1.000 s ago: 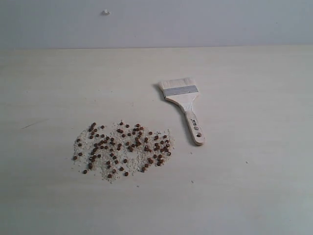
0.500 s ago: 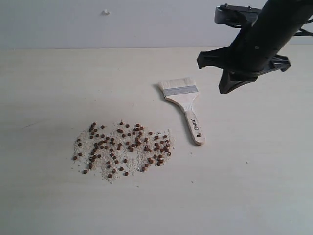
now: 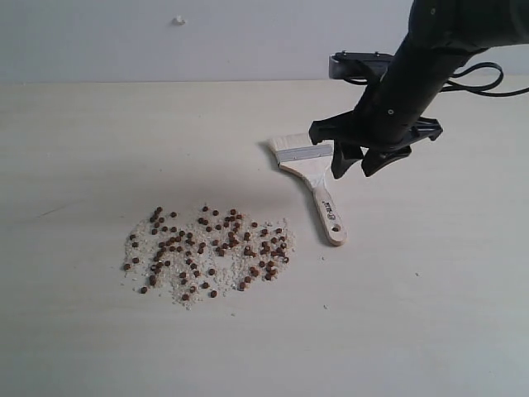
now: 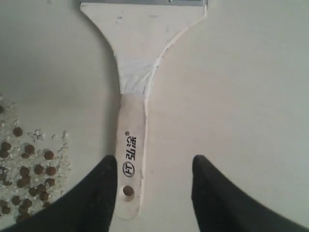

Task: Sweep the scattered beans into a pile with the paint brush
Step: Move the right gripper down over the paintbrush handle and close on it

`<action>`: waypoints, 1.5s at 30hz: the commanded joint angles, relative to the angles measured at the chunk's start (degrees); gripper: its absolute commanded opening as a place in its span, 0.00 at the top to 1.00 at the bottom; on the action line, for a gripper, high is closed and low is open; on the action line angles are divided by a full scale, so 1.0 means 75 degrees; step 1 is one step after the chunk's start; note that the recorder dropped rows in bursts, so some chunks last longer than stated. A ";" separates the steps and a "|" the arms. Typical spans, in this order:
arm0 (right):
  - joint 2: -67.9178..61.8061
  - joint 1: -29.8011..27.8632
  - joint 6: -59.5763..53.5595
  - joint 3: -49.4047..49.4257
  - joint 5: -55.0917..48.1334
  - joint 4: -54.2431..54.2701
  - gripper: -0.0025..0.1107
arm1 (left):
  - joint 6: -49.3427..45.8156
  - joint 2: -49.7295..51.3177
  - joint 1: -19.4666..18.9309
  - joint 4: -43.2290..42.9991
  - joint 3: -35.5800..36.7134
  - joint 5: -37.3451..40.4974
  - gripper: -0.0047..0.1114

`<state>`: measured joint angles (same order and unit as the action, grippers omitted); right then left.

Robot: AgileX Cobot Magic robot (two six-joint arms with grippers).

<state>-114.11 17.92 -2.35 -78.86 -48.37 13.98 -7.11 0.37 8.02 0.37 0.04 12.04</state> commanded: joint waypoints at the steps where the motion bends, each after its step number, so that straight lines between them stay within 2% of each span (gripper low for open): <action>1: -0.0551 0.0016 -0.0117 -0.0707 -0.0404 -0.0067 0.54 | -0.0015 -0.0049 -0.0007 0.0059 -0.0006 -0.0021 0.96; 11: -0.1229 0.0676 0.0206 -0.1517 -0.0597 -0.0397 0.54 | -0.0015 -0.0049 -0.0007 0.0059 -0.0006 -0.0021 0.96; 16: -0.1492 0.1084 0.1160 -0.1675 -0.0898 -0.1464 0.54 | -0.0015 -0.0049 -0.0007 0.0059 -0.0006 -0.0021 0.96; 45: -0.1594 0.1100 0.1732 -0.1658 -0.0981 -0.1669 0.54 | -0.0015 -0.0049 0.0113 0.0059 -0.0006 -0.0021 0.96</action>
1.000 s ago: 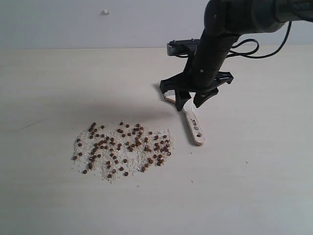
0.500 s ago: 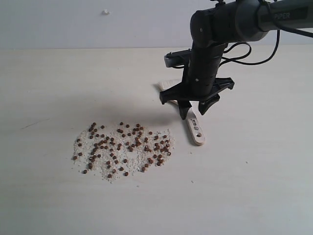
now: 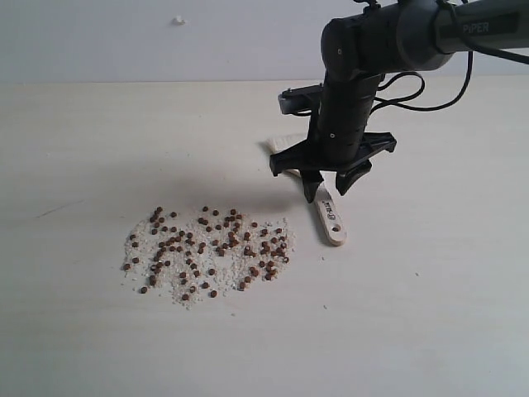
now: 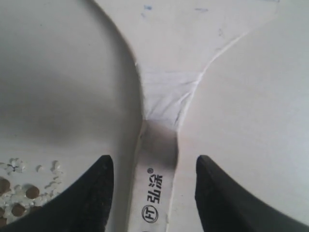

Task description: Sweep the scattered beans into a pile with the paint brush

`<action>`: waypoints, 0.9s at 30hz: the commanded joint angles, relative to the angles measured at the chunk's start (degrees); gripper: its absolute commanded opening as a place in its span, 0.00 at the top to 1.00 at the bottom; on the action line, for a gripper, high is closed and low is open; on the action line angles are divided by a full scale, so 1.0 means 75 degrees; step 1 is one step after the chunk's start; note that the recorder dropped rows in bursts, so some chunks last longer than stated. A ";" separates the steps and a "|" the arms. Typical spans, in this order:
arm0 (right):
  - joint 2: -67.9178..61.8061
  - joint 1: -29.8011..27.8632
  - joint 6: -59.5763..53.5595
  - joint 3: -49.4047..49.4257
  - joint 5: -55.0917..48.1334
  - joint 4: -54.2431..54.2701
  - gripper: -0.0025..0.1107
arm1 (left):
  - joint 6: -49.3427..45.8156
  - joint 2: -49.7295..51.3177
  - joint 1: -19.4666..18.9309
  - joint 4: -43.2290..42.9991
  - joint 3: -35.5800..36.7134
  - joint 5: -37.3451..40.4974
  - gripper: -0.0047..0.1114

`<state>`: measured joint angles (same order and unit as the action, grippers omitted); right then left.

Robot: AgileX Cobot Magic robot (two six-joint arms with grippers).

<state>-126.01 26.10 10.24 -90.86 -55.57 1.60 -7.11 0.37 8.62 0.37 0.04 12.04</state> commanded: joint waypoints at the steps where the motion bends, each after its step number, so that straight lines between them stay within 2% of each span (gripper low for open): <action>1: -0.0007 0.0009 0.0053 -0.0057 -0.0021 -0.0018 0.54 | -0.0015 -0.0049 0.0033 0.0059 -0.0006 -0.0021 0.96; 17: -0.0512 0.0009 0.0138 -0.0057 0.0048 0.0009 0.54 | -0.0015 -0.0049 0.0033 0.0059 -0.0006 -0.0021 0.96; 21: -0.0512 0.0009 0.0138 -0.0057 0.0048 0.0009 0.57 | -0.0015 -0.0049 0.0033 0.0059 -0.0006 -0.0021 0.96; 23: -0.0512 0.0009 0.0138 -0.0057 0.0048 0.0009 0.65 | -0.0015 -0.0049 0.0033 0.0059 -0.0006 -0.0021 0.96; 25: -0.0512 0.0009 0.0138 -0.0057 0.0048 -0.0006 0.77 | -0.0015 -0.0049 0.0033 0.0059 -0.0006 -0.0021 0.96; 27: -0.0512 0.0009 0.0026 -0.0057 0.0048 -0.0006 0.96 | -0.0015 -0.0049 0.0033 0.0059 -0.0006 -0.0021 0.96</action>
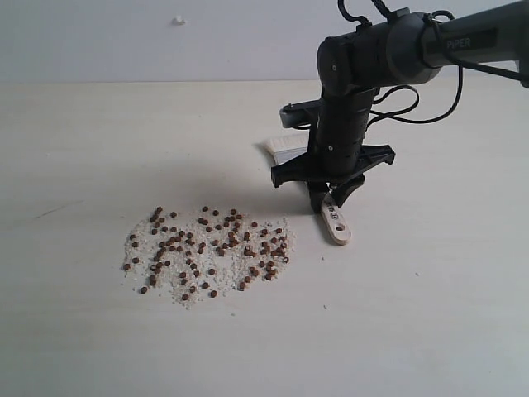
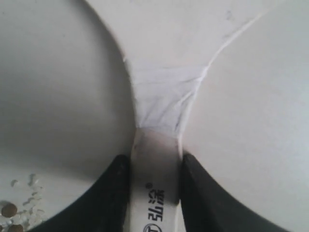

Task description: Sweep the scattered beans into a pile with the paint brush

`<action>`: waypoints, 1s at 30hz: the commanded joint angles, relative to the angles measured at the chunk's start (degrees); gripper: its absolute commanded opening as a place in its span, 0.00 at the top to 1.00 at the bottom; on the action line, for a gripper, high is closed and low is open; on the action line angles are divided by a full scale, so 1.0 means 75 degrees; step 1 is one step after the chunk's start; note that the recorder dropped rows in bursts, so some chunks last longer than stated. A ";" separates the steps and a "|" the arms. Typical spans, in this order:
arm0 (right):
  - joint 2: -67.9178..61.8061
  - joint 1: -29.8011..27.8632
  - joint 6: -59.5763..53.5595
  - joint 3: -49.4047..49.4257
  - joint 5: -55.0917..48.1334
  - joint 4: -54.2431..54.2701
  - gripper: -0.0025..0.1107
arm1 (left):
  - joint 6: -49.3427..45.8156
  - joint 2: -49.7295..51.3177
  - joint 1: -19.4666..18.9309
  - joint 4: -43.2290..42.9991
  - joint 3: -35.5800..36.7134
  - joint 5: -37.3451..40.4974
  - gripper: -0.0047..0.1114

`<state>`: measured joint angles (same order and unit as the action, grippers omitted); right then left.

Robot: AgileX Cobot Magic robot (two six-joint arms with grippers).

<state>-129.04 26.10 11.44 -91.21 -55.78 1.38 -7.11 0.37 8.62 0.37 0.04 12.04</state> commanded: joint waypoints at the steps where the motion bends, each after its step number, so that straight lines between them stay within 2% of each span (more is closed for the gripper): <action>1: -0.0108 0.0009 -0.0138 -0.0011 0.0077 0.0024 0.97 | -0.0015 -0.0049 0.0033 0.0059 -0.0006 -0.0021 0.96; 23: 0.0528 0.0009 -0.0291 -0.0011 -0.0059 -0.0064 0.98 | -0.0015 -0.0049 0.0033 0.0059 -0.0006 -0.0021 0.96; 30: 0.1221 0.0009 -0.1701 -0.0011 -0.1125 -0.0032 0.98 | -0.0015 -0.0049 0.0033 0.0059 -0.0006 -0.0021 0.96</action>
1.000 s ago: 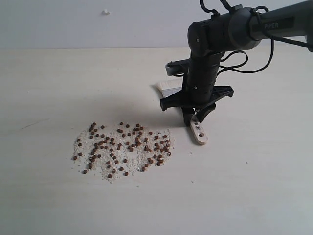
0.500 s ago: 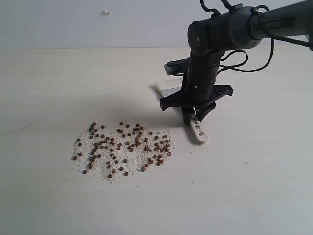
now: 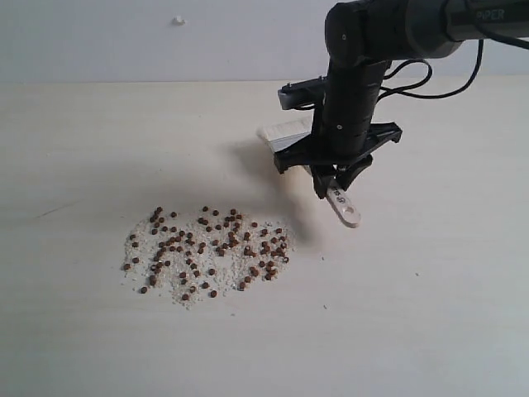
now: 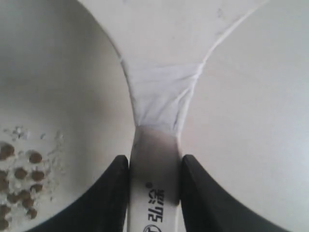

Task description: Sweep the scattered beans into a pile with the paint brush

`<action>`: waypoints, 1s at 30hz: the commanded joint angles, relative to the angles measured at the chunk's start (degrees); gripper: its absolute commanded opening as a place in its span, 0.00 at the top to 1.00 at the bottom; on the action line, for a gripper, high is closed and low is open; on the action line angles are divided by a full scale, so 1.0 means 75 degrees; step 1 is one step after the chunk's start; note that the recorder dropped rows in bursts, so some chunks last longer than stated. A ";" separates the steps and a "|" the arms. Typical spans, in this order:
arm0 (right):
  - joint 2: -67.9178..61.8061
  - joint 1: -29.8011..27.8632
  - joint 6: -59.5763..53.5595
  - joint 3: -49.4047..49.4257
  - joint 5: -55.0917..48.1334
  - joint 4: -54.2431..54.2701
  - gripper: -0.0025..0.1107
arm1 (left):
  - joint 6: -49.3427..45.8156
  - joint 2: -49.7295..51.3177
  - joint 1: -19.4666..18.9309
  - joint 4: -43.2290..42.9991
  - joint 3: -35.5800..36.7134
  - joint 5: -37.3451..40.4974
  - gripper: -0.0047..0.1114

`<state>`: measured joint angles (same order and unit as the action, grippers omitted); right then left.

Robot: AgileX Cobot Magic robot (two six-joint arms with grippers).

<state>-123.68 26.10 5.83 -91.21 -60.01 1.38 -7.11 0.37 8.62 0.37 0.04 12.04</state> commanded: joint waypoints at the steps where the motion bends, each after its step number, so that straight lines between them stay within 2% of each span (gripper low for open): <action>1: 0.0607 0.0009 -0.1173 -0.0011 -0.0693 -0.0007 0.98 | -0.0015 -0.0049 0.0033 0.0059 -0.0006 -0.0021 0.96; 4: 0.0972 0.0009 -0.1579 -0.0011 -0.1048 0.0203 0.98 | -0.0015 -0.0049 0.0033 0.0059 -0.0006 -0.0021 0.96; 9: 0.1517 0.0064 -0.2844 0.0005 -0.1326 0.2147 0.98 | -0.0015 -0.0049 0.0033 0.0059 -0.0006 -0.0021 0.96; 14: 0.1873 0.0254 -0.3252 0.0005 -0.1326 0.2425 0.98 | -0.0015 -0.0049 0.0035 0.0059 -0.0006 -0.0180 0.96; 16: 0.2038 0.0304 -0.3624 0.0005 -0.1326 0.2425 0.98 | 0.0351 -0.0049 0.0035 0.0352 -0.0006 -0.0704 0.96; 18: 0.2197 0.0304 -0.4023 0.0005 -0.1326 0.2425 0.98 | 0.0497 -0.0049 0.0048 0.0416 -0.0006 -0.2457 0.96; 19: 0.2265 0.0304 -0.4171 0.0005 -0.1326 0.2425 0.98 | 0.1333 -0.0049 0.0048 0.0451 -0.0006 -0.3676 0.96; 20: 0.2304 0.0304 -0.4236 0.0005 -0.1326 0.2425 0.98 | 0.1656 -0.0049 0.0048 0.0415 -0.0006 -0.4687 0.96; 21: 0.2312 0.0304 -0.4307 -0.0069 -0.1326 0.2389 0.98 | 0.1833 -0.0049 0.0048 0.0094 -0.0006 -0.5945 0.96; 24: 0.2312 0.0304 -0.4531 -0.0311 -0.1326 0.2337 0.98 | 0.2039 0.0025 0.0048 -0.1550 -0.0228 -0.7131 0.96; 27: 0.2257 0.0304 -0.4694 -0.0737 -0.1326 0.2353 0.98 | 0.2611 0.0846 0.0048 -0.3053 -0.1264 -0.6820 0.96; 30: 0.2132 0.0304 -0.4678 -0.1170 -0.1326 0.2509 0.98 | 0.2683 0.2206 0.0048 -0.4017 -0.2657 -0.5894 0.96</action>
<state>-107.06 28.29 -28.34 -97.23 -70.40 18.78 11.22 8.85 8.62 -22.03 -12.25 -36.93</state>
